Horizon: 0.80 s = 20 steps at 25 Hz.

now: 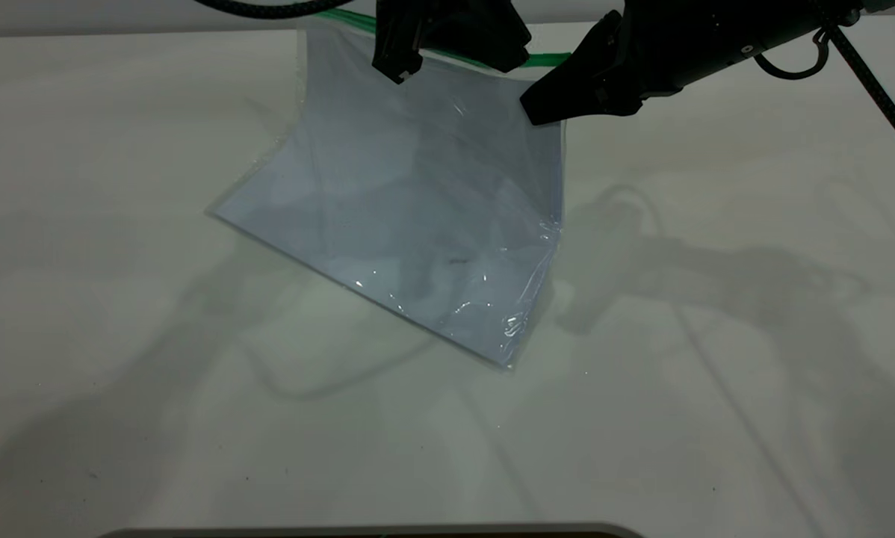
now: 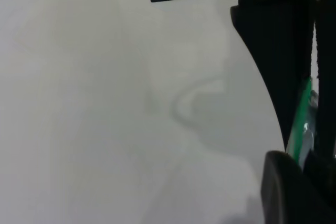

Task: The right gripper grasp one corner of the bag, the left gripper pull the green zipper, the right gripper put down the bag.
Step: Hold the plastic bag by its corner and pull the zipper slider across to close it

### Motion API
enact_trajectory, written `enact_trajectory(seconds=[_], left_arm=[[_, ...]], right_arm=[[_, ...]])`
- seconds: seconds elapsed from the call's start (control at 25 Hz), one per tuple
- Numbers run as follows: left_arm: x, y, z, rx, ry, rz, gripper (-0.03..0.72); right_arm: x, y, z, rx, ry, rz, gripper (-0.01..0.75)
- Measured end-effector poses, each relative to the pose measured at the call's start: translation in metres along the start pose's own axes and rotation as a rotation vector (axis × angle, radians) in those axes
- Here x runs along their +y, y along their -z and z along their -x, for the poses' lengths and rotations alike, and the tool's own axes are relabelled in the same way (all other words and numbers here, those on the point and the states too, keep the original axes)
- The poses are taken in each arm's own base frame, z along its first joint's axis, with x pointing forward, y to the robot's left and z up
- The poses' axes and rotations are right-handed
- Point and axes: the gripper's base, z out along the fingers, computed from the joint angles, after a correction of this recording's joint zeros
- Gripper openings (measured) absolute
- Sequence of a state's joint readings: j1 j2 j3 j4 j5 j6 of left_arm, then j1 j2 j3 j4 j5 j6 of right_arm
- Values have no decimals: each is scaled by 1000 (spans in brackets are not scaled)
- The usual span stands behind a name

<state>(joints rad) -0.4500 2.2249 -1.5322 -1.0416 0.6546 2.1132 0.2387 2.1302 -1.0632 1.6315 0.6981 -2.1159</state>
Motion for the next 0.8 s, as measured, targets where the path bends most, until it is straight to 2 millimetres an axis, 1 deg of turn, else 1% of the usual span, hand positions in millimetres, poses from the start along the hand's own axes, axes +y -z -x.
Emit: enact_trajectory(seconds=[0.12,0.52,0.68,0.8], left_arm=[[1,0,-1,8,-1,13,49],[2,1,-5,47,-31,24,47],[6,6,-12,51,-16,35,46],[10,14,-22,60,5,54,46]], right_arm=[[-1,0,1,-10,-15,-7,35],[-3,0,1,-15,-35,-30,35],[-8,4,1,-32,-54,-36,35],[-11,7,0,-43,-65,-36,35]])
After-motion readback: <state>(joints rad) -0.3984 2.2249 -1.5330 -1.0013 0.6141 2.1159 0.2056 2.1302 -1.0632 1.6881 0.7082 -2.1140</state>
